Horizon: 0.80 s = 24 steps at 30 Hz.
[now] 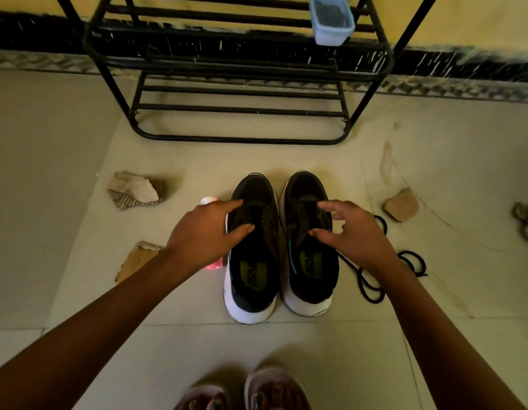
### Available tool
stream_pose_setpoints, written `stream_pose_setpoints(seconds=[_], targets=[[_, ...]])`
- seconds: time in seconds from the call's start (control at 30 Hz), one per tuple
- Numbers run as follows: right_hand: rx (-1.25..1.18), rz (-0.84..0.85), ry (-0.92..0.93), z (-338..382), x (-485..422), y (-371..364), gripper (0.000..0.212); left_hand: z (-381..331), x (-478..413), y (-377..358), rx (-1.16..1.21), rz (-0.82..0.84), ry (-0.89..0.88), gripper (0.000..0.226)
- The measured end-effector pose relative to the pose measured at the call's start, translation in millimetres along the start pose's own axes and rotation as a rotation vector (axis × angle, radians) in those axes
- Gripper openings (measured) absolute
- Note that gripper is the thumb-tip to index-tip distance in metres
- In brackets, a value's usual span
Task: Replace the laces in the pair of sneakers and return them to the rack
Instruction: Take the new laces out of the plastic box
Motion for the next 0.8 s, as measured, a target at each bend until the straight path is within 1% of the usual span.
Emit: stream_pose_setpoints(seconds=[0.1, 0.27, 0.43, 0.53, 0.7, 0.8], targets=[[-0.065, -0.102, 0.090, 22.1, -10.4, 12.8, 0.045, -15.5, -5.4, 21.3, 0.098, -0.110, -0.110, 0.044], [-0.078, -0.238, 0.251, 56.9, -30.8, 34.6, 0.038, -45.0, -14.9, 52.7, 0.175, -0.212, -0.227, 0.036], [-0.096, -0.377, 0.341, 79.9, -55.9, 63.1, 0.034, -73.9, -34.8, 80.5, 0.206, -0.243, -0.295, 0.034], [-0.090, -0.452, 0.395, 87.8, -76.3, 85.2, 0.031, -91.4, -56.4, 96.4, 0.234, -0.227, -0.309, 0.032], [-0.104, -0.541, 0.396, 91.8, -116.7, 122.8, 0.027, -121.7, -102.0, 119.6, 0.263, -0.230, -0.333, 0.032], [-0.109, -0.606, 0.388, 87.8, -139.7, 142.0, 0.026, -136.2, -130.3, 127.0, 0.304, -0.247, -0.310, 0.032]])
Point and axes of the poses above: each hand's wrist, its own x-axis away from the middle knuckle, its own y-axis out of the back of the hand, z = x × y, the point moved 5 cm from there along -x, towards the middle knuckle, and after that the axes turned 8 degrees about y, right-handed, at the moved point
